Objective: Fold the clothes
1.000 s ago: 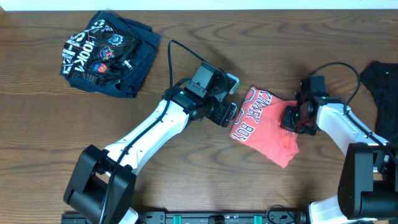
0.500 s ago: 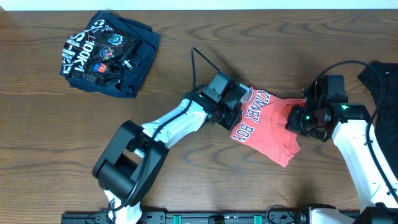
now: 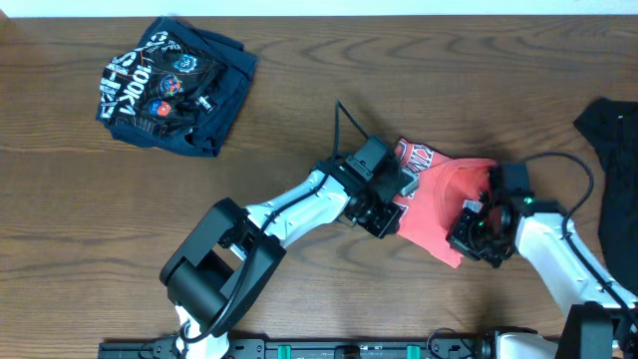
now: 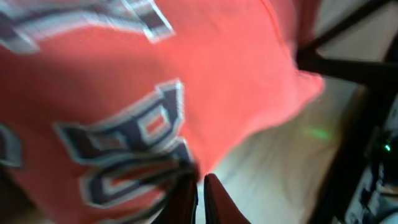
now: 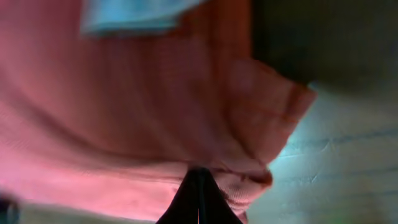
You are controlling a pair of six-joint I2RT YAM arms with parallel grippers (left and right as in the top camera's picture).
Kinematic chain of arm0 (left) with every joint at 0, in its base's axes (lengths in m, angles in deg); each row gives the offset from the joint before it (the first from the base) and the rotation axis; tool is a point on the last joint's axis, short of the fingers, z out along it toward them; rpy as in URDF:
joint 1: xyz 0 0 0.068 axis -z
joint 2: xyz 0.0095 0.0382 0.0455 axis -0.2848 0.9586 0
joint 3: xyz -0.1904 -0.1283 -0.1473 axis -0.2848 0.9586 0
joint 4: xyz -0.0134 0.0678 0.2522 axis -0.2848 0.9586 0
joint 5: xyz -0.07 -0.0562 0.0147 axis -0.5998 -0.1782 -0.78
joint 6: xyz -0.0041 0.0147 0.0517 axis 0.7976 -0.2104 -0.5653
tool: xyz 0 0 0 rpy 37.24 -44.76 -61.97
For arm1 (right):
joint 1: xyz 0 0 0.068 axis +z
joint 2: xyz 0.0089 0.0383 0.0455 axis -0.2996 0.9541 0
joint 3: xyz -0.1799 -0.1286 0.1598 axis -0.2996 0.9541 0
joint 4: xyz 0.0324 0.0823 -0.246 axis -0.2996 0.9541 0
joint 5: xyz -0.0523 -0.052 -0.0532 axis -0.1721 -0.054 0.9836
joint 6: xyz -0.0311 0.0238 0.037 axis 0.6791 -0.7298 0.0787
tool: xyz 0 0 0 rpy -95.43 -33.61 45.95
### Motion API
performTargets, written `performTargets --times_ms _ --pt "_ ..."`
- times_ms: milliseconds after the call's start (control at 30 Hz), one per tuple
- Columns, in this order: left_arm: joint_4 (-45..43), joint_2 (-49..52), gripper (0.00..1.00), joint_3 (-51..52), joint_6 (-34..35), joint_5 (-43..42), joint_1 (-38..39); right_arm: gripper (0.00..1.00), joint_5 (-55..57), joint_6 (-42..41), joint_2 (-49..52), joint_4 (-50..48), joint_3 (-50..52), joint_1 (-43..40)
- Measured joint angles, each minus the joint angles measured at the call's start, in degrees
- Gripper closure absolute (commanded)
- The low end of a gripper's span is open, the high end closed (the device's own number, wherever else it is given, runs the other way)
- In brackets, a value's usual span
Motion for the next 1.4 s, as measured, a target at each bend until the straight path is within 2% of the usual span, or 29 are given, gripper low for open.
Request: performTargets --times_ms 67,100,133,333,433,533,700,867,967,1067,1167,1267,1400 --pt "1.03 -0.02 0.61 0.0 0.17 -0.48 0.0 0.99 1.05 -2.73 -0.09 -3.1 1.44 -0.2" --pt "1.73 -0.11 0.43 0.0 -0.02 -0.52 -0.11 0.99 2.01 -4.09 -0.37 -4.57 1.75 -0.28" --pt "2.58 -0.26 0.33 0.02 0.11 -0.46 -0.31 0.99 3.52 -5.22 -0.55 -6.21 1.88 -0.5" --pt "8.83 -4.39 0.23 0.02 0.35 3.21 -3.41 0.99 15.32 -8.85 -0.22 -15.67 2.05 -4.59" --pt "8.85 -7.08 0.21 0.02 0.39 4.74 -5.44 0.97 16.9 -3.69 0.2 -25.53 2.34 -7.76" --pt "7.04 -8.46 0.2 0.02 0.39 5.64 -6.73 0.92 9.79 5.51 0.2 -28.87 -0.26 -9.4" --pt "2.05 -8.48 0.2 0.02 0.33 7.39 -6.73 0.88 -8.07 12.72 -1.31 -19.91 -7.93 -9.57" --pt "-1.22 -8.48 0.2 0.02 0.24 8.94 -6.75 0.87 -15.54 13.11 -2.34 -6.99 -9.9 -7.93" --pt "-1.57 -8.48 0.2 0.02 0.22 9.46 -6.75 0.89 -14.01 12.07 -0.68 -5.05 -7.19 -5.66" --pt "-1.55 -8.48 0.2 0.02 0.24 9.86 -6.75 0.98 -9.73 8.94 2.75 -8.24 -2.01 -4.68" --pt "-0.92 -8.48 0.2 0.02 0.22 9.99 -6.75 0.99 -7.21 4.55 5.73 -10.54 0.46 -5.99" --pt "-0.02 -8.48 0.2 0.02 0.22 10.08 -6.75 0.99 -4.17 1.79 5.95 -16.35 0.44 -8.15" --pt "-0.52 -8.48 0.2 0.02 0.2 10.1 -6.75 0.97 5.33 3.04 7.67 -29.51 0.44 -12.55"
